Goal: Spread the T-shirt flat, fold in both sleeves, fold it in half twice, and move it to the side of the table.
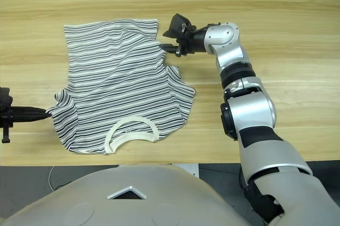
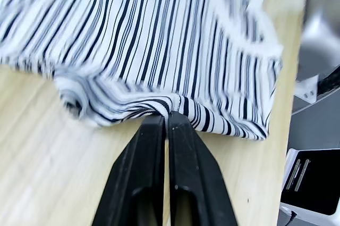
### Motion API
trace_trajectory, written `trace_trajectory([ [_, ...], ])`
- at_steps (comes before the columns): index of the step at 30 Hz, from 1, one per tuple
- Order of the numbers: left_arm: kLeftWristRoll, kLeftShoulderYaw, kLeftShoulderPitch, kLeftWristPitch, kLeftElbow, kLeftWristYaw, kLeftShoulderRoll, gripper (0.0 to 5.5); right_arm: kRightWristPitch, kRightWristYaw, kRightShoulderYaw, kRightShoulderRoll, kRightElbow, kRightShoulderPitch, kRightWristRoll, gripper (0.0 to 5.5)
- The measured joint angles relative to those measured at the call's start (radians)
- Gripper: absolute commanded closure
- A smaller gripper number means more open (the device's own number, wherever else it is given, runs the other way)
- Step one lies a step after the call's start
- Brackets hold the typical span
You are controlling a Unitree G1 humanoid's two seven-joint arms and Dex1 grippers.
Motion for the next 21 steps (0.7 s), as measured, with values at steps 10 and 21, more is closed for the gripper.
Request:
trace_trajectory([
  [10, -0.016, -0.093, -0.156, 0.127, -0.166, 0.002, -0.05, 5.37, -0.001, 0.0, 0.003, 0.01, 0.002, 0.001, 0.0, 3.6],
  [21, 0.192, -0.348, -0.309, 0.059, -0.004, 0.006, -0.226, 4.75, -0.004, -0.003, 0.003, 0.029, 0.01, 0.006, 0.0, 3.6],
])
